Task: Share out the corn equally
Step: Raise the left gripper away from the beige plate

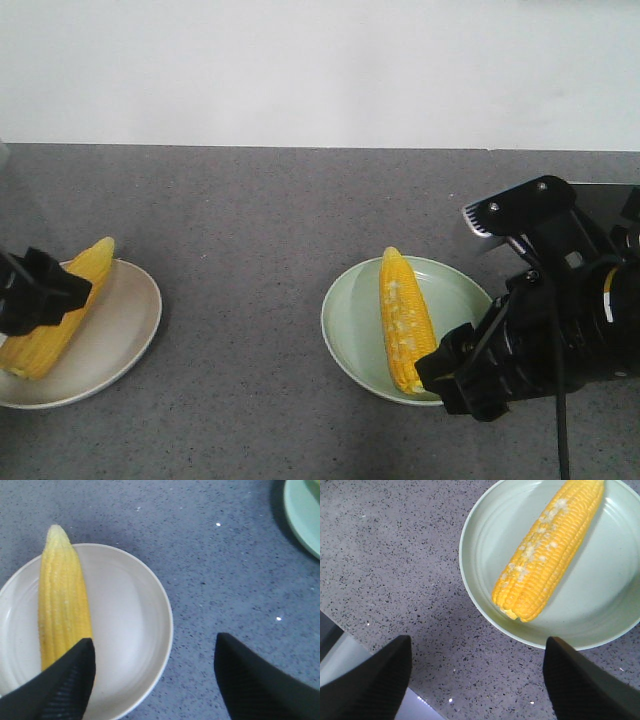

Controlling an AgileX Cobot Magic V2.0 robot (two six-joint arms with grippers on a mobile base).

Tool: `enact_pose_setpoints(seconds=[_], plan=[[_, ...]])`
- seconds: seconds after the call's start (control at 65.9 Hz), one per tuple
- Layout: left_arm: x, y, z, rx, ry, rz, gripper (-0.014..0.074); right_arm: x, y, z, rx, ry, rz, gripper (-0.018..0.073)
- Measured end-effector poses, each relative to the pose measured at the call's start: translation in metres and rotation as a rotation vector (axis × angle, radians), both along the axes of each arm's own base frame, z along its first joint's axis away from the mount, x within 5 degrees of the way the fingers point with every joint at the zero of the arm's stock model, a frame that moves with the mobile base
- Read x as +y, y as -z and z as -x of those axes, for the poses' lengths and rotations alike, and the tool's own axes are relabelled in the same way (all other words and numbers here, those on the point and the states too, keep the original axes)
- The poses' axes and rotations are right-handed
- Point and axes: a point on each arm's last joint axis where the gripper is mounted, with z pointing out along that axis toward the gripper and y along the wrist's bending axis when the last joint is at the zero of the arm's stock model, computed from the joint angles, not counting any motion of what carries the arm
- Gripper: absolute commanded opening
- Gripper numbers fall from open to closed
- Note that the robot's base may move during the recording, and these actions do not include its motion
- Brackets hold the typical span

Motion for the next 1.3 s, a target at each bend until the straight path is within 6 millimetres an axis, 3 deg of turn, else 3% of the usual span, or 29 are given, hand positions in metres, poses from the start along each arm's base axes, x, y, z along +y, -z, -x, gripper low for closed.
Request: enact_pose_setpoints(seconds=[0.334, 0.546, 0.956, 1.016, 1.305], plan=[[0.009, 0.017, 0.061, -0.139, -0.010, 0.082, 0.0480, 0.000, 0.000, 0.000, -0.001, 0.000, -0.001, 0.0517], [0.014, 0.024, 0.087, -0.205, -0.014, 0.114, 0.0381, 0.000, 0.000, 0.000, -0.001, 0.000, -0.001, 0.0403], [0.015, 0.026, 0.095, -0.243, -0.017, 0.124, 0.0028, 0.000, 0.000, 0.000, -0.001, 0.000, -0.001, -0.0011], [0.015, 0.026, 0.095, -0.244, -0.017, 0.124, -0.0009, 0.000, 0.000, 0.000, -0.001, 0.000, -0.001, -0.0012], [0.016, 0.024, 0.094, -0.260, -0.021, 0.128, -0.0008, 0.000, 0.000, 0.000, -0.001, 0.000, -0.001, -0.0010]])
